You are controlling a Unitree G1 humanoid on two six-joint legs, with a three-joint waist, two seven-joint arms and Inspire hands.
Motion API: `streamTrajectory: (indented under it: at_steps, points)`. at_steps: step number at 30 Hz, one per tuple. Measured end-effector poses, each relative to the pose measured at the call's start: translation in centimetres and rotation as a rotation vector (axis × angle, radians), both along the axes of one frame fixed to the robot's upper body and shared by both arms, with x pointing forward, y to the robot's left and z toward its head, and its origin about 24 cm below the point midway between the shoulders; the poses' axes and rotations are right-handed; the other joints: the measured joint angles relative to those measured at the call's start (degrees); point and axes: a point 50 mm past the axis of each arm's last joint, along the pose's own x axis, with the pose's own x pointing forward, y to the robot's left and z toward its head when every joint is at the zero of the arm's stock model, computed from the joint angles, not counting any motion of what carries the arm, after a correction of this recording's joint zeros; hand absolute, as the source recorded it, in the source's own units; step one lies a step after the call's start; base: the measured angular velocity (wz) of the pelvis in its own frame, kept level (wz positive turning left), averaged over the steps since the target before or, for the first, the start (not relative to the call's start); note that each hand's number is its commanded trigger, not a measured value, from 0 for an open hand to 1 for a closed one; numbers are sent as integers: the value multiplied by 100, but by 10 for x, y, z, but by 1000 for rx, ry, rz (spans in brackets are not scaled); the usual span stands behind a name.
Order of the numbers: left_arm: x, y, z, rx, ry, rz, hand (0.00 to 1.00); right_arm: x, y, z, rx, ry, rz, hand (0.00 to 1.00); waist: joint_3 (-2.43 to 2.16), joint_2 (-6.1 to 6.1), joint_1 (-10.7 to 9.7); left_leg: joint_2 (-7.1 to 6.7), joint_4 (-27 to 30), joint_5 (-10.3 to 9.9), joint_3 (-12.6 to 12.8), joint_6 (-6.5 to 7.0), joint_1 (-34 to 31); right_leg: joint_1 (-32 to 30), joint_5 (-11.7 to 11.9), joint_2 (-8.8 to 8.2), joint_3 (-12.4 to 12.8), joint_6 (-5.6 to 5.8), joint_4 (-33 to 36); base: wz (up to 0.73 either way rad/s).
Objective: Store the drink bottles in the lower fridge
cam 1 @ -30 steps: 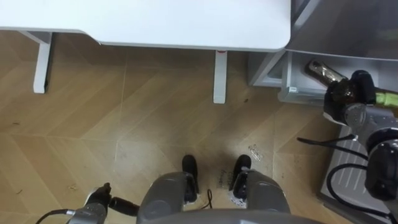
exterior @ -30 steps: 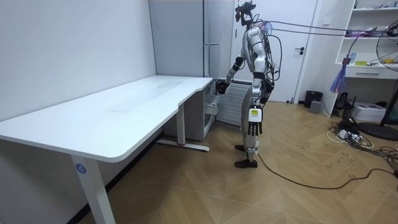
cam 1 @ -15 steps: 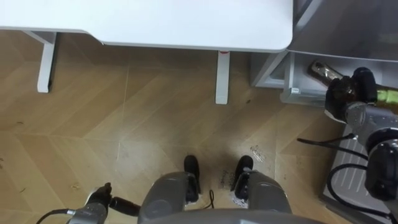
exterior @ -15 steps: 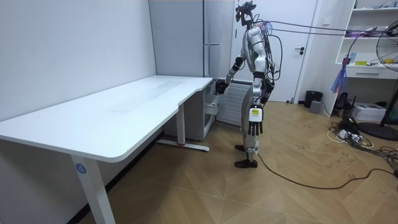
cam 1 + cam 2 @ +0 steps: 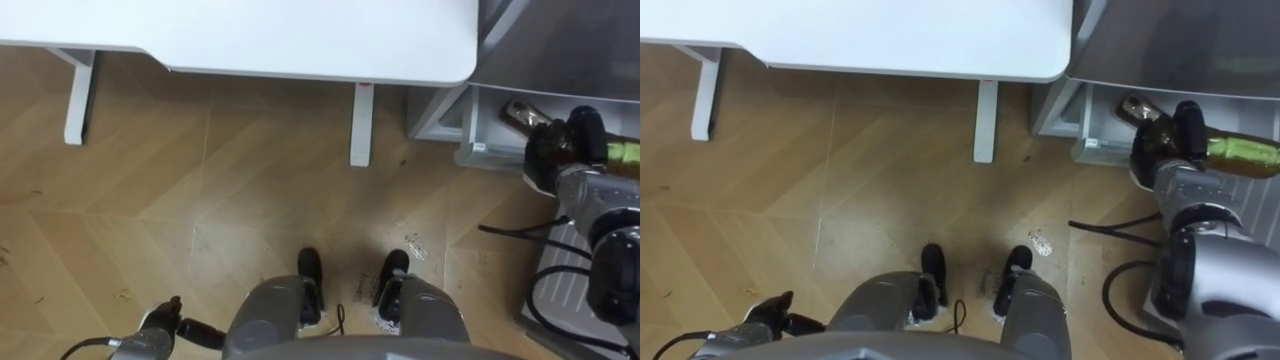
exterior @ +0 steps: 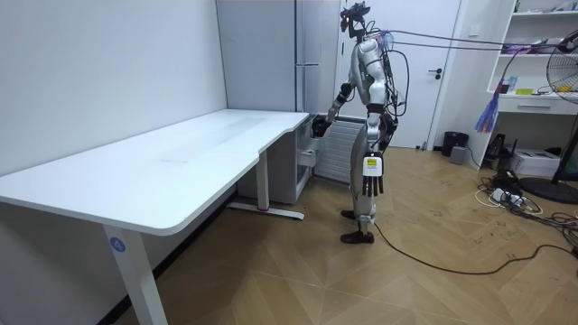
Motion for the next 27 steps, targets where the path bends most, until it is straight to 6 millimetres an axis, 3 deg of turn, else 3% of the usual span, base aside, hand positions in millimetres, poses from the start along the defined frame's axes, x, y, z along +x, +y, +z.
streamTrajectory:
  at_steps: [15,27]
  points:
    - [0,2,1,-10,1,-4,0,2,6,-1,-62,5,111,0,33,-56,-31,1,-48,0,11,0,0,17,2,-6,-10,25,-88,0]
    - [0,4,1,-3,1,-4,0,4,6,0,-96,-17,146,0,26,-85,-78,4,-47,1,18,1,5,17,8,6,10,31,-88,0]
